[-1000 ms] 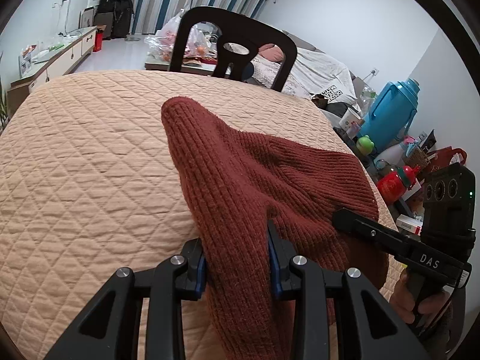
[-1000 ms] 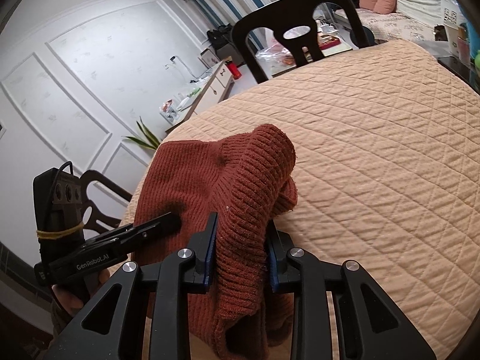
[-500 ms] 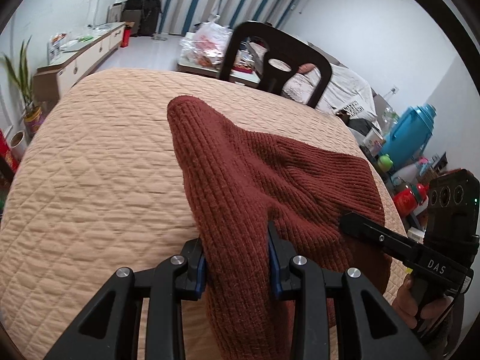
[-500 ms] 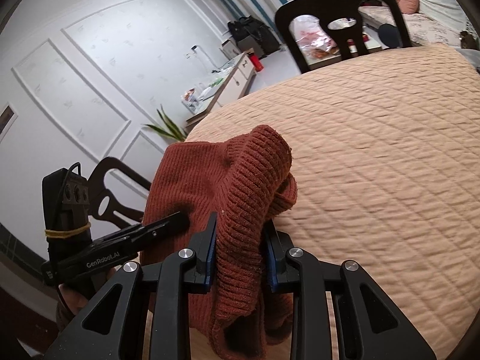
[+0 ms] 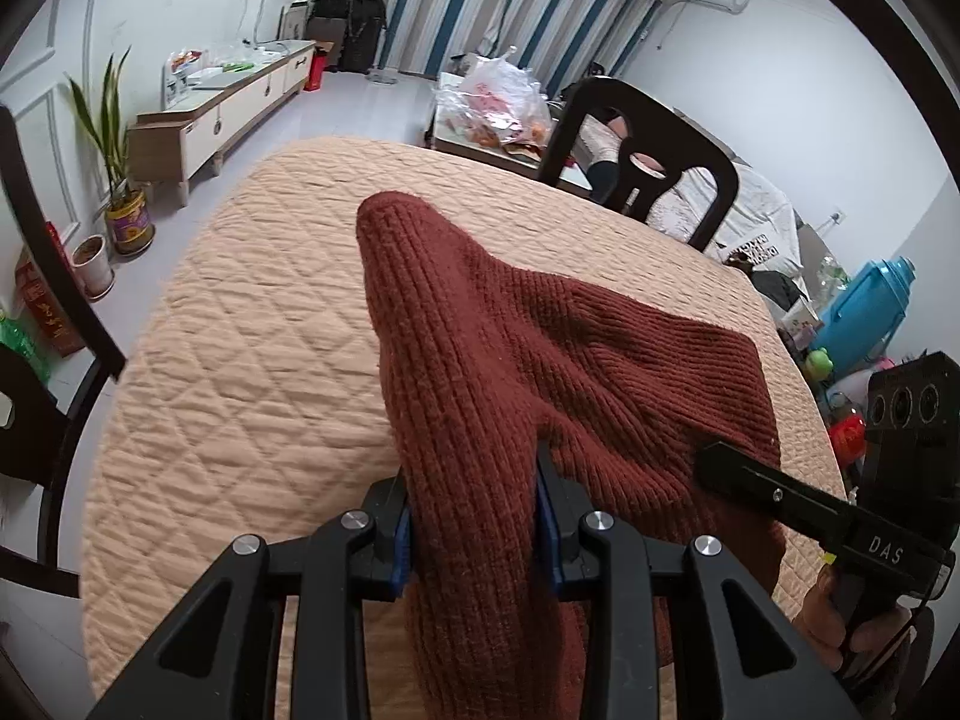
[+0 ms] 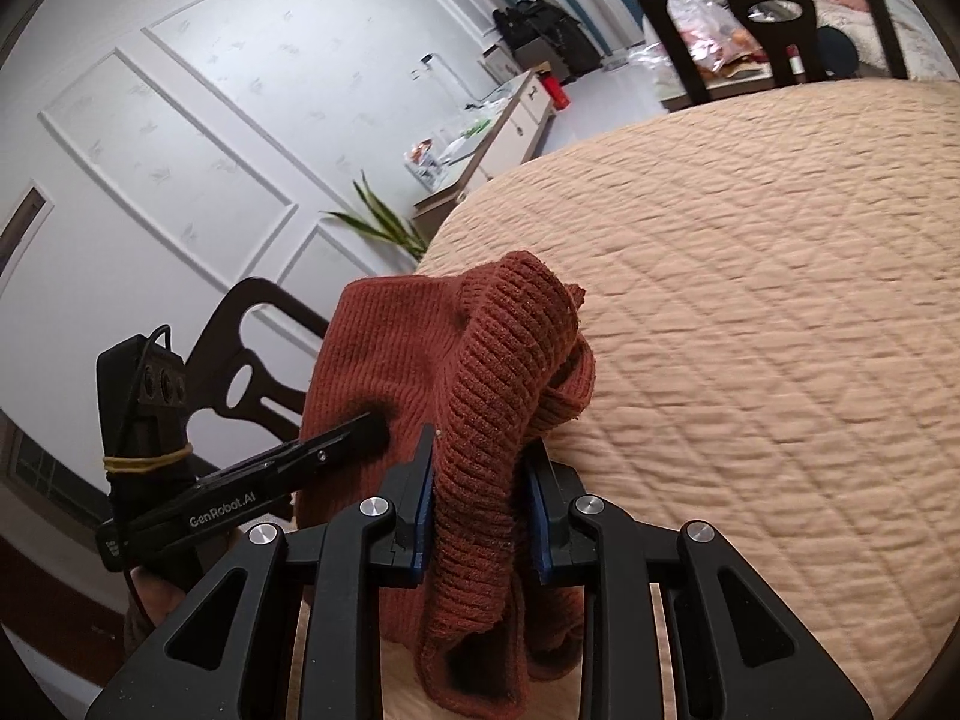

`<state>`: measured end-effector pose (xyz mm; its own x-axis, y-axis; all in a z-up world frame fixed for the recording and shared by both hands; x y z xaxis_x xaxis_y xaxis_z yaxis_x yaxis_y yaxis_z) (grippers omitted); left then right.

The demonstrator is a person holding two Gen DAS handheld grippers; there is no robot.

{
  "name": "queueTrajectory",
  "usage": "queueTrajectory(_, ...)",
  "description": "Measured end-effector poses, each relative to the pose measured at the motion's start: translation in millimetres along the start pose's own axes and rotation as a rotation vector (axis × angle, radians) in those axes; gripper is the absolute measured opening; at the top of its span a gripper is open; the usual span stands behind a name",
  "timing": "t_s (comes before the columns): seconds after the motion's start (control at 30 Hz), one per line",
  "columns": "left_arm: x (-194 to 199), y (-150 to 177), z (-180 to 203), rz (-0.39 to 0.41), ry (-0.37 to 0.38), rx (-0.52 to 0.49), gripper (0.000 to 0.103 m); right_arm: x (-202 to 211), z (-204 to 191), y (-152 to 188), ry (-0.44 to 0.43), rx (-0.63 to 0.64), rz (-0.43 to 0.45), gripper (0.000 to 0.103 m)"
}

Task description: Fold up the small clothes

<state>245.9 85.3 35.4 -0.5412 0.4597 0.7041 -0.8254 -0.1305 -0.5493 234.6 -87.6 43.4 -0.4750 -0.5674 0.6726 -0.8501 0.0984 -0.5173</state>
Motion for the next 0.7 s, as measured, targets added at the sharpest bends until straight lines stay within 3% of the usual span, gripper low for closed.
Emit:
queueTrajectory(0.2, -1, -3, -19, -0.008, -0.024, 0.023, 0.035, -19, -14, 2, -0.009, 0.005, -0.018, 0.025)
queueTrajectory(0.4, -15, -1, -35, -0.035, -0.050, 0.028, 0.035, -34, -16, 10, 0.059, 0.059, -0.020, 0.025)
queueTrajectory(0.7, -15, 6, -40, -0.026, -0.088, -0.007, 0.045, -43, -4, 16, 0.135, 0.082, -0.018, 0.028)
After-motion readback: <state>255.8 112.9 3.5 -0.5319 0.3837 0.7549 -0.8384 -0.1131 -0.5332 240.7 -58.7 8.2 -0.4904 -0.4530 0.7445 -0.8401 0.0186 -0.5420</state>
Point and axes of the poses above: each gripper's, at about its wrist camera, not at the fingertips, and x roughly against the way its jaws point, z to its right, y to its underside, the point moved 5 cm from there along -x, roughly the way its jaws point, and after that the axes turned 8 degrees about y, right-handed, at the moved point
